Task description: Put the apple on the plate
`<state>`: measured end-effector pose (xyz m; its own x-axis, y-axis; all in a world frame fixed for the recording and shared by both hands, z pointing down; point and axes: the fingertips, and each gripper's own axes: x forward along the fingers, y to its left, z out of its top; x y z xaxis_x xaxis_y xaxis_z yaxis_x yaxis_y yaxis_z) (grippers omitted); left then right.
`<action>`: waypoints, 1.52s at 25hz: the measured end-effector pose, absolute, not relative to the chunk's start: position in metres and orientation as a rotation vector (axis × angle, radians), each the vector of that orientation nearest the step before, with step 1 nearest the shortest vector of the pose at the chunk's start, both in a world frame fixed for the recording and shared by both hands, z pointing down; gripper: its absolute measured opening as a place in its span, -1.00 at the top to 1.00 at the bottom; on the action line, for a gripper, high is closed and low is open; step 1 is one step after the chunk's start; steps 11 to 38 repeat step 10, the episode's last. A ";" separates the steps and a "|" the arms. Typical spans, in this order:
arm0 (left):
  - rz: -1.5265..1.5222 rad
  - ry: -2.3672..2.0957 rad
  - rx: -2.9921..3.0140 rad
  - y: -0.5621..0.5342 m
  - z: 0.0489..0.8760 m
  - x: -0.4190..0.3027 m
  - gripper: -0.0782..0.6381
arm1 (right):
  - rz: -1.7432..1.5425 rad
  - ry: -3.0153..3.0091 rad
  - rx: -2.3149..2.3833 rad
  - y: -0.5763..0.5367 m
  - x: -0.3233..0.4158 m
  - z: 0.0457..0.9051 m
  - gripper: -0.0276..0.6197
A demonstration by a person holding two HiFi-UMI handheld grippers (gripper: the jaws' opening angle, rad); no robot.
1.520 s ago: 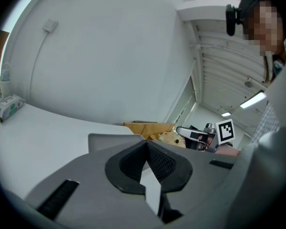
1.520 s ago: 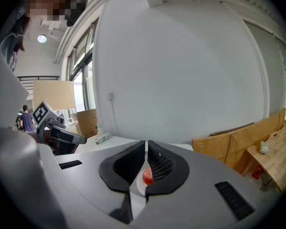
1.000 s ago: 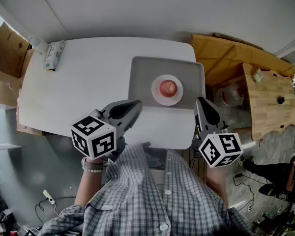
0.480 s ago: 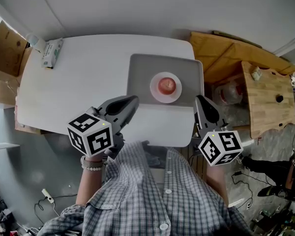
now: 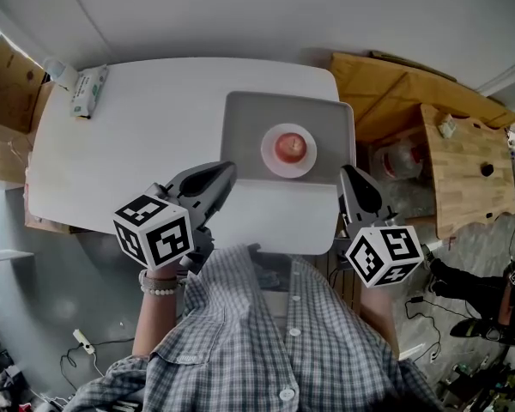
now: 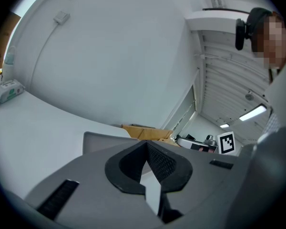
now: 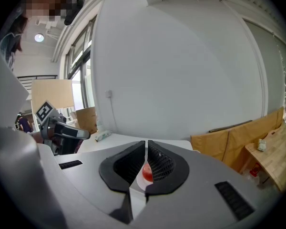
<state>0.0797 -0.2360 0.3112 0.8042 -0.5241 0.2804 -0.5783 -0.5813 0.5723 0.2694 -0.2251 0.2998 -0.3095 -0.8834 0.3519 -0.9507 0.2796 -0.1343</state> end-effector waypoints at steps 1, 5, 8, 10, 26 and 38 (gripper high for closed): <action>0.100 -0.812 2.314 -0.237 0.311 0.079 0.76 | 0.475 -2.335 1.706 -0.225 0.270 0.300 0.82; 0.088 -0.823 2.304 -0.241 0.310 0.078 0.76 | 0.487 -2.331 1.703 -0.225 0.272 0.303 0.82; 0.082 -0.828 2.295 -0.243 0.311 0.077 0.76 | 0.494 -2.333 1.693 -0.227 0.271 0.305 0.82; 0.080 -0.831 2.289 -0.243 0.312 0.077 0.76 | 0.498 -2.334 1.686 -0.228 0.269 0.306 0.82; 0.080 -0.831 2.289 -0.243 0.312 0.077 0.76 | 0.498 -2.334 1.686 -0.228 0.269 0.306 0.82; 0.080 -0.831 2.289 -0.243 0.312 0.077 0.76 | 0.498 -2.334 1.686 -0.228 0.269 0.306 0.82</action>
